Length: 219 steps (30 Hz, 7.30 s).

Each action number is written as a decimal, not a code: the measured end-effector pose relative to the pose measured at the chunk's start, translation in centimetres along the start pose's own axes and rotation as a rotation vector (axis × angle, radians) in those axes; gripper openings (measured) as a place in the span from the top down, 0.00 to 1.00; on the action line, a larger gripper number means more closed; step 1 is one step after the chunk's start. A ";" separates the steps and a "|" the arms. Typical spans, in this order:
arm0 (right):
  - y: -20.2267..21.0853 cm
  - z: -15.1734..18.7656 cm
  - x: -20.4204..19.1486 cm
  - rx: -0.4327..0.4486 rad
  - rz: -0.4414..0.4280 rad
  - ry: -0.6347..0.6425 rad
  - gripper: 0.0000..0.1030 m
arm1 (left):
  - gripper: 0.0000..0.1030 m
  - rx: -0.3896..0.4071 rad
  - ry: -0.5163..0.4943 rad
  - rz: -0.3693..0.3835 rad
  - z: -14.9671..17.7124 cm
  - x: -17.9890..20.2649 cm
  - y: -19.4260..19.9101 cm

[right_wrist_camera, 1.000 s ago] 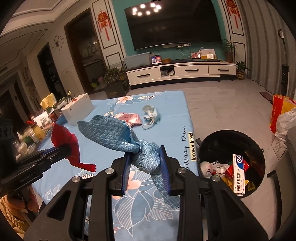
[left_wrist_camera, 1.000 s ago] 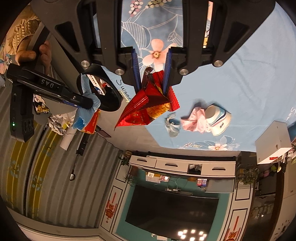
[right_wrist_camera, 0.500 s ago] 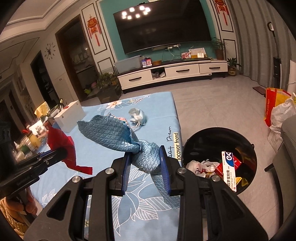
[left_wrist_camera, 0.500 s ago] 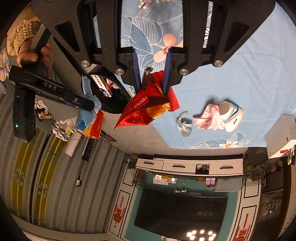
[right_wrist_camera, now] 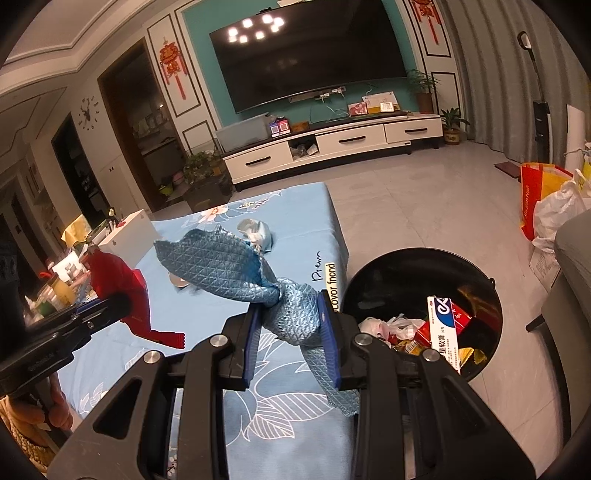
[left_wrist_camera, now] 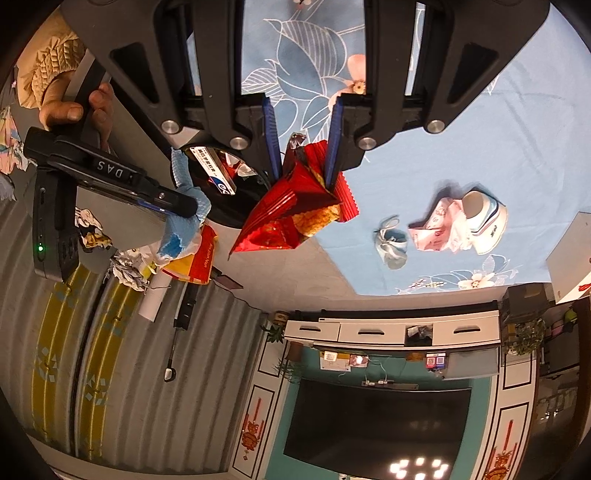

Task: Collect trash
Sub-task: 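Carry the red bag and blue wrapper over the black bin and open both tools, then move both open tools back over the paper cup and pink wrapper, then grasp the white paper cup with the left tool while the right tool grasps the pink wrapper, then carry the paper cup and pink wrapper over the black bin and open both tools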

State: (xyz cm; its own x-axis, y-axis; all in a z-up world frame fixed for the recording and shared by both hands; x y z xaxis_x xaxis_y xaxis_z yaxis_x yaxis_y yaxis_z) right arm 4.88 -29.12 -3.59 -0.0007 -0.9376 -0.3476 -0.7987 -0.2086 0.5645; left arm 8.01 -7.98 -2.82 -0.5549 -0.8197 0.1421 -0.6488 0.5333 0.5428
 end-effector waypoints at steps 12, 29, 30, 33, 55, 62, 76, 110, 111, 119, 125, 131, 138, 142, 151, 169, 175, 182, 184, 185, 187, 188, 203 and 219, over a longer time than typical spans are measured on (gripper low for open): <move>0.6 -0.2 3.7 0.022 0.039 -0.068 0.70 | 0.77 -0.027 -0.035 0.052 -1.1 2.6 -3.3; 0.0 -0.1 11.8 0.028 0.154 -0.236 0.70 | 0.77 -0.109 -0.104 0.222 -2.6 8.6 -12.1; -0.3 -0.1 12.1 0.025 0.157 -0.243 0.70 | 0.77 -0.120 -0.107 0.234 -2.7 9.1 -13.0; -1.6 -0.2 13.5 0.011 0.161 -0.286 0.70 | 0.77 -0.154 -0.116 0.250 -2.7 10.3 -15.5; -3.1 0.7 13.5 -0.047 0.178 -0.357 0.37 | 0.15 -0.212 -0.079 0.072 0.1 7.0 -16.3; -2.9 1.9 7.6 -0.114 0.155 -0.277 0.36 | 0.10 -0.198 0.062 -0.085 3.0 0.7 -8.2; -4.4 2.5 -5.4 -0.183 0.050 -0.061 0.35 | 0.06 -0.085 0.247 -0.196 6.0 -7.2 2.4; -8.7 2.8 -12.6 -0.244 0.017 0.069 0.35 | 0.06 -0.040 0.398 -0.227 7.6 -13.8 4.0; -8.9 2.8 -12.7 -0.245 0.016 0.070 0.35 | 0.06 -0.041 0.400 -0.228 7.6 -14.0 3.9; -10.2 2.7 -13.6 -0.255 -0.003 0.081 0.35 | 0.06 -0.048 0.420 -0.235 7.7 -15.1 3.2; -11.4 2.3 -14.5 -0.261 -0.028 0.094 0.35 | 0.06 -0.053 0.422 -0.242 7.3 -15.9 2.5; -13.4 1.7 -15.5 -0.270 -0.058 0.106 0.35 | 0.06 -0.055 0.423 -0.250 6.9 -17.0 1.5; -16.9 0.9 -16.6 -0.281 -0.097 0.120 0.35 | 0.06 -0.047 0.508 -0.276 7.3 -21.2 0.7; -19.2 0.2 -16.8 -0.280 -0.115 0.121 0.35 | 0.06 -0.057 0.544 -0.310 7.6 -23.4 0.2; -25.2 -2.2 -18.0 -0.287 -0.179 0.064 0.35 | 0.06 -0.091 0.522 -0.319 6.3 -24.6 -2.9; -23.3 -4.2 -15.1 -0.207 -0.240 -0.014 0.91 | 0.06 -0.099 0.428 -0.277 2.1 -23.7 -7.8; -19.6 -4.6 -12.7 -0.146 -0.226 0.008 0.91 | 0.06 -0.160 0.369 -0.293 0.2 -23.2 -12.4; -18.7 -4.4 -11.2 -0.141 -0.232 -0.022 0.91 | 0.17 -0.255 0.346 -0.450 1.1 -24.5 -16.6; -18.5 -4.3 -10.8 -0.138 -0.227 -0.028 0.91 | 0.19 -0.255 0.339 -0.460 1.4 -24.6 -16.7; -18.4 -4.1 -10.6 -0.140 -0.228 -0.034 0.91 | 0.22 -0.243 0.338 -0.460 1.4 -24.6 -16.5; -18.2 -3.9 -10.2 -0.144 -0.223 -0.048 0.91 | 0.29 -0.223 0.348 -0.442 1.3 -24.6 -15.9; -18.1 -3.8 -10.0 -0.144 -0.220 -0.055 0.91 | 0.34 -0.217 0.347 -0.440 1.3 -24.5 -15.6; -13.5 -2.5 -9.2 -0.134 -0.197 -0.075 0.91 | 0.37 -0.140 0.341 -0.353 1.9 -20.5 -8.7; -6.4 -1.9 -2.1 -0.043 -0.073 -0.165 0.90 | 0.37 -0.099 0.191 -0.188 -0.6 -9.0 -6.4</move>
State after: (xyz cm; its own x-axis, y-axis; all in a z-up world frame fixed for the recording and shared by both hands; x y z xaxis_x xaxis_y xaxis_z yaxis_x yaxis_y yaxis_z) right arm 11.09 -26.30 -5.05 -0.0449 -0.8620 -0.5049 -0.7735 -0.2898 0.5636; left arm 17.45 -4.16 -7.02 -0.3153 -0.9319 0.1793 -0.6719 0.3526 0.6513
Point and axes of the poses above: each gripper's, at about its wrist camera, not at the fingertips, and y roughly against the way its jaws point, x to its right, z to its underside, the point moved 5 cm from there along -y, roughly the way its jaws point, and after that the axes turned 5 degrees about -y, right-handed, at the moved point
